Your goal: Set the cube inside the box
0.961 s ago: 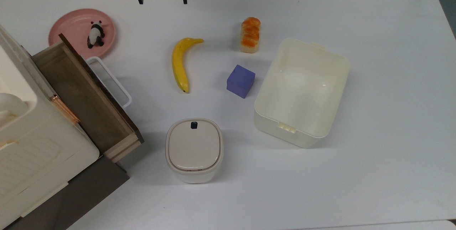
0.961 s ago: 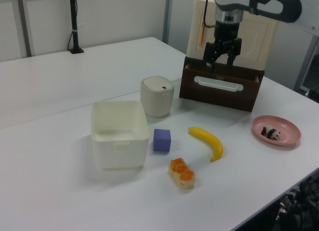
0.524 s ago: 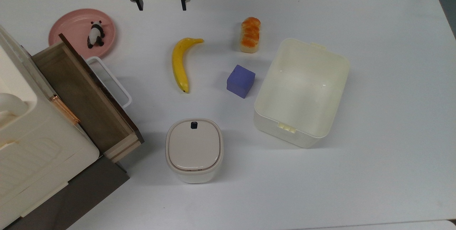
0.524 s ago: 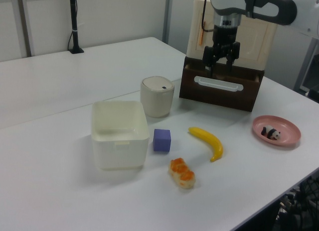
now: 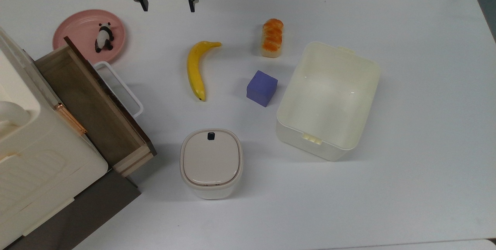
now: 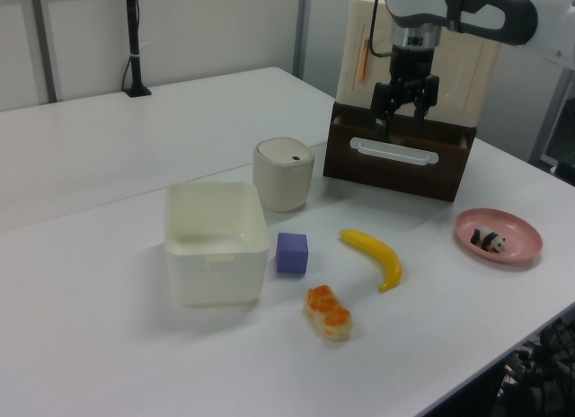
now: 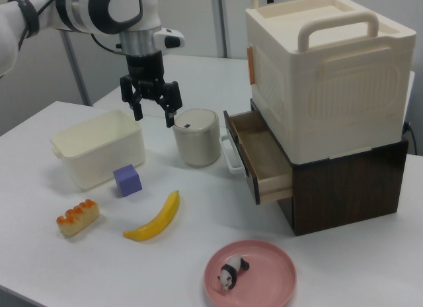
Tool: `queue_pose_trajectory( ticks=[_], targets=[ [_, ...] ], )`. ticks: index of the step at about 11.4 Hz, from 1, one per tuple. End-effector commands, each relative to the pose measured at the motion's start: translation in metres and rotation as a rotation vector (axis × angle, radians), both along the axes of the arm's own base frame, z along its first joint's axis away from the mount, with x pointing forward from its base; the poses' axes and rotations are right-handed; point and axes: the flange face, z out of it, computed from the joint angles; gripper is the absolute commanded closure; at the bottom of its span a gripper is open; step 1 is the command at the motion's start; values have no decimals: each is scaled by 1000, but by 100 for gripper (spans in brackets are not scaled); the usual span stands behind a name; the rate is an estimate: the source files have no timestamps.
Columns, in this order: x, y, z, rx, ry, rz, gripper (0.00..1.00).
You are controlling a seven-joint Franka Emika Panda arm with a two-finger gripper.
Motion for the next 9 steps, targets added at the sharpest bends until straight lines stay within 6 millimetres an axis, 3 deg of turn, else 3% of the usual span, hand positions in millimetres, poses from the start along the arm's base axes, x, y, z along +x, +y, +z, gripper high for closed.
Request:
queue_pose_trajectory(
  ticks=[1,9],
  targets=[
    [-5,2,5,-7,-10,-4,0],
    [-4,-4,5,-14,-13,12,0]
  ],
)
